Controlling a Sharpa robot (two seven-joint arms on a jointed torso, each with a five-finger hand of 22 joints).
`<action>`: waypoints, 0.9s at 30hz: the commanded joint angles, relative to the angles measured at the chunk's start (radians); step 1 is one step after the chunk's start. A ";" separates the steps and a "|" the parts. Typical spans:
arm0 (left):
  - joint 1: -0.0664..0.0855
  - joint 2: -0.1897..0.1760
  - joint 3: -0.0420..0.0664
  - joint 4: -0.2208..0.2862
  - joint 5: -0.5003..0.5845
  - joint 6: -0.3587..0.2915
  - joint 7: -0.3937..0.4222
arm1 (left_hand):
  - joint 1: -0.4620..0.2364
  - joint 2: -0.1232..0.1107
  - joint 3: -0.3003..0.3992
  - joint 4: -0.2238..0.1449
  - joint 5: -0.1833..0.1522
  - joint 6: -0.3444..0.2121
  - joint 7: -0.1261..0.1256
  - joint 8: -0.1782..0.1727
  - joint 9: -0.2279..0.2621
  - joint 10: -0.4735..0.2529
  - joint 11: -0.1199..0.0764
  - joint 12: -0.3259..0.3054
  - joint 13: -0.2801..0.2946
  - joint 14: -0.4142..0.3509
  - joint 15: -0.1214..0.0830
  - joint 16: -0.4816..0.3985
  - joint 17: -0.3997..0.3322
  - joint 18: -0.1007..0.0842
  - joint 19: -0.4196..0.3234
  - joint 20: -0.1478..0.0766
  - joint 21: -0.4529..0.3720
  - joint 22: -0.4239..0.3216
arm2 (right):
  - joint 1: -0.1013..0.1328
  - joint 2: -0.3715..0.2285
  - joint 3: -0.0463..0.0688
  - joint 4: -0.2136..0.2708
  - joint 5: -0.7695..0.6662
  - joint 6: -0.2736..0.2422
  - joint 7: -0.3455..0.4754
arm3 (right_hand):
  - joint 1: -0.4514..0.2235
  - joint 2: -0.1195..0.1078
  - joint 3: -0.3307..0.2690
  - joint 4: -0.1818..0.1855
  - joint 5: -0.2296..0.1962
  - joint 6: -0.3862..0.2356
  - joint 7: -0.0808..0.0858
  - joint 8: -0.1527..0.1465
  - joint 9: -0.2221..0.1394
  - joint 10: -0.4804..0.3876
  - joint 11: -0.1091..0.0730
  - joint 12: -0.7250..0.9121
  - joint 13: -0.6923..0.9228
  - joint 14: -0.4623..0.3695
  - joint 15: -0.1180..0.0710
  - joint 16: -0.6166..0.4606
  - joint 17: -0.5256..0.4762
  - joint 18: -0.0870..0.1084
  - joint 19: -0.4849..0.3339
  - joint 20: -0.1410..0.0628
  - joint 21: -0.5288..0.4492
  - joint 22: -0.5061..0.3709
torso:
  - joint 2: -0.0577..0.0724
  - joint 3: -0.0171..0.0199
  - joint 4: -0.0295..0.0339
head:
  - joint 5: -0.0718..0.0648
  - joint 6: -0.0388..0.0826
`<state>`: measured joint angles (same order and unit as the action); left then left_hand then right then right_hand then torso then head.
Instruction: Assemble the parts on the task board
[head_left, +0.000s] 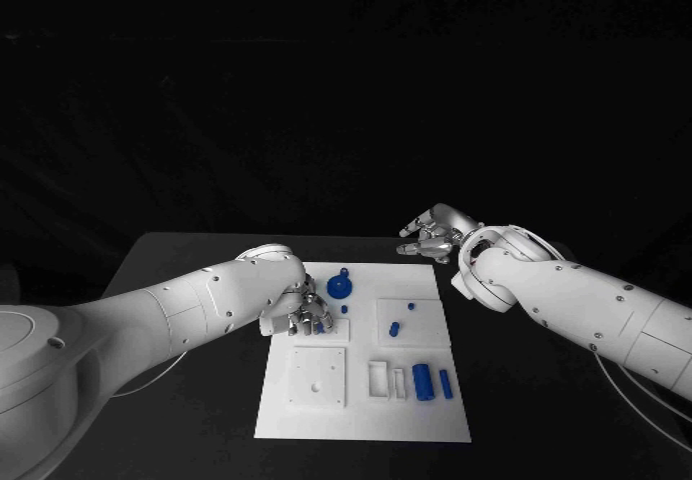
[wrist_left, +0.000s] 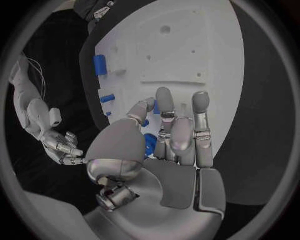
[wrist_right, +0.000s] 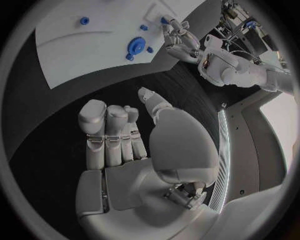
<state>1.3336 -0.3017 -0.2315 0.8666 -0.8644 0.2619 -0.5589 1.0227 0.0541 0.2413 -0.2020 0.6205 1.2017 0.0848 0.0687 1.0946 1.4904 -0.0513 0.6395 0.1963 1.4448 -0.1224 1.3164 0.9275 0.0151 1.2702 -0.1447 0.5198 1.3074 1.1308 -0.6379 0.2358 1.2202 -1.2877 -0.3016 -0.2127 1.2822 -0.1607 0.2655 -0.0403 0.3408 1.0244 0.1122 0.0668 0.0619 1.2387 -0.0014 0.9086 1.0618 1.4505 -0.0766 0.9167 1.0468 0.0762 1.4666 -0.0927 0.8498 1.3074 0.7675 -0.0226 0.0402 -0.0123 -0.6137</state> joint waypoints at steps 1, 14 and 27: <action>-0.012 -0.001 -0.006 0.003 0.006 0.044 -0.005 | 0.029 0.029 0.024 -0.026 0.005 0.178 -0.136 0.002 0.002 0.026 -0.030 0.005 -0.001 0.001 -0.004 0.007 0.001 0.003 -0.004 0.004 0.003 0.018 | -0.001 0.001 0.000 0.000 -0.003 0.010 0.004 | -0.007 0.005 0.006 0.002 0.001 0.005 -0.001 -0.005 0.000 -0.006 -0.002 -0.005 -0.001 -0.001 0.004 -0.004 0.000 0.006 0.035 0.002 -0.007 0.110 | 0.000 0.0001 0.0001 | 0.000 -0.001; -0.012 -0.005 -0.005 0.005 0.007 0.063 -0.004 | 0.027 0.030 0.026 -0.033 0.007 0.178 -0.136 0.002 0.008 0.026 -0.031 0.009 -0.003 0.001 -0.003 0.011 0.006 0.003 -0.005 0.004 0.006 0.018 | -0.002 0.001 0.000 -0.001 -0.003 0.010 0.004 | -0.007 0.005 0.008 -0.001 0.000 0.005 0.000 -0.005 0.000 -0.006 -0.002 -0.005 -0.001 -0.002 0.004 -0.004 0.000 0.006 0.035 0.002 -0.009 0.109 | 0.000 -0.0005 -0.0003 | 0.000 -0.001; -0.012 0.001 -0.005 -0.006 -0.012 0.076 -0.009 | 0.025 0.032 0.025 -0.034 0.004 0.177 -0.136 0.002 0.010 0.026 -0.031 0.010 -0.005 0.001 -0.003 0.011 0.006 0.003 -0.006 0.004 0.007 0.018 | -0.002 0.001 0.000 -0.001 -0.003 0.010 0.004 | -0.008 0.006 0.008 -0.001 0.000 0.005 -0.001 -0.005 0.000 -0.007 -0.002 -0.006 -0.002 -0.002 0.004 -0.005 0.000 0.006 0.035 0.002 -0.009 0.109 | 0.000 0.0000 0.0005 | 0.000 0.000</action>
<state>1.3339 -0.3023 -0.2307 0.8615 -0.8612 0.2952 -0.5529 1.0227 0.0541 0.2411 -0.2024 0.6243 1.2019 0.0848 0.0688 1.1019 1.4904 -0.0513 0.6430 0.1925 1.4465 -0.1206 1.3236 0.9328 0.0152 1.2702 -0.1447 0.5198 1.3080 1.1289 -0.6378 0.2358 1.2186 -1.2877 -0.3015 -0.2126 1.2779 -0.1565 0.2680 -0.0429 0.3409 1.0244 0.1122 0.0668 0.0619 1.2387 -0.0014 0.9086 1.0605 1.4505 -0.0766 0.9167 1.0467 0.0762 1.4666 -0.0927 0.8442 1.3073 0.7669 -0.0226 0.0402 -0.0117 -0.6140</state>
